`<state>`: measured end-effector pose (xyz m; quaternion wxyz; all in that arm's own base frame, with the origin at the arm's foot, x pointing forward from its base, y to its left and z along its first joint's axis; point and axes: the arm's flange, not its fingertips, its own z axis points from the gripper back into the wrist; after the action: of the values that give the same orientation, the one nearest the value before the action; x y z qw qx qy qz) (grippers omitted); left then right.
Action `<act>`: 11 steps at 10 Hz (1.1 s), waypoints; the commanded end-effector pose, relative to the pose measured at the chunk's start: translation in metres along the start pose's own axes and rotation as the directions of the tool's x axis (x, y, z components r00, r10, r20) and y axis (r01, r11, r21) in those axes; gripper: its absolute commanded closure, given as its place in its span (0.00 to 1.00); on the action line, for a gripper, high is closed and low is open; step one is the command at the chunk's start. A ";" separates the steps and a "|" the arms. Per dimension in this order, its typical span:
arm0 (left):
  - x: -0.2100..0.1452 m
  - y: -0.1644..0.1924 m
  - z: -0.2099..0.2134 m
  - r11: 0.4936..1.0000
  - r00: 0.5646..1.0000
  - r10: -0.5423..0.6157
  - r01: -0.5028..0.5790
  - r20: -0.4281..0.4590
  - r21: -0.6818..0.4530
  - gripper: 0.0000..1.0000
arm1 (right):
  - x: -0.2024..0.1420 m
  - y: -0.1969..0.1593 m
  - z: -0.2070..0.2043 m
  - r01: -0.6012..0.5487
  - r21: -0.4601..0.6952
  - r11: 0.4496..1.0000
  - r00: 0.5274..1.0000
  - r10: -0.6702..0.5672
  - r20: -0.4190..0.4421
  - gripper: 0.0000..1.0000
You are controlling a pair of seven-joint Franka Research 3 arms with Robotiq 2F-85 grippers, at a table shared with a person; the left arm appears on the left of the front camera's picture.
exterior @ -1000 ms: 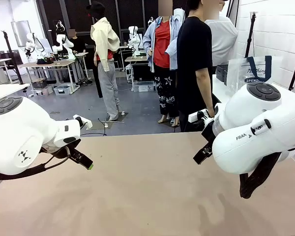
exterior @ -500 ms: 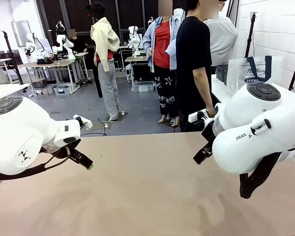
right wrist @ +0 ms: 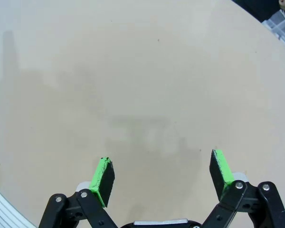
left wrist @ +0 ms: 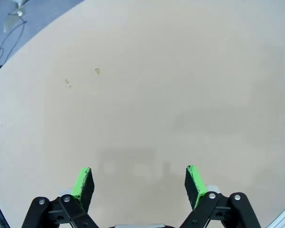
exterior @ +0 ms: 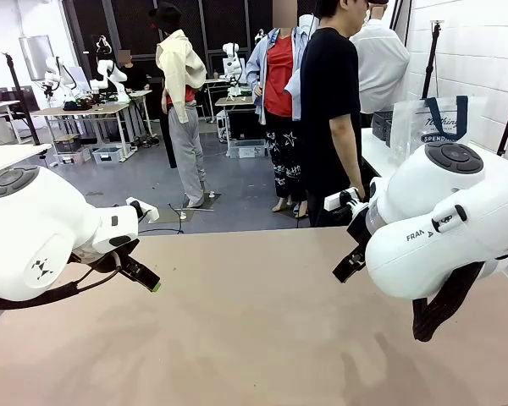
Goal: Transfer purchased items from the store into the shopping bag.
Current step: Open the Reusable shopping bag in the center of the table.
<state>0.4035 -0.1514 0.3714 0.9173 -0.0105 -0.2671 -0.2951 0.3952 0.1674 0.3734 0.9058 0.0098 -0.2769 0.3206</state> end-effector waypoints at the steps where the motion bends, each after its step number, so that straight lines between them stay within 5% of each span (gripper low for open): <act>1: 0.000 0.001 0.000 1.000 1.000 0.001 -0.001 0.000 0.000 0.00 | 0.000 0.000 0.000 0.000 0.000 1.000 1.000 0.000 0.000 0.00; 11: 0.000 0.001 0.000 1.000 1.000 0.001 -0.001 0.000 0.000 0.00 | 0.000 0.000 0.000 0.000 0.000 1.000 1.000 0.000 0.000 0.00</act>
<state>0.4035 -0.1514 0.3714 0.9173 -0.0105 -0.2671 -0.2951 0.3952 0.1674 0.3734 0.9058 0.0098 -0.2769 0.3206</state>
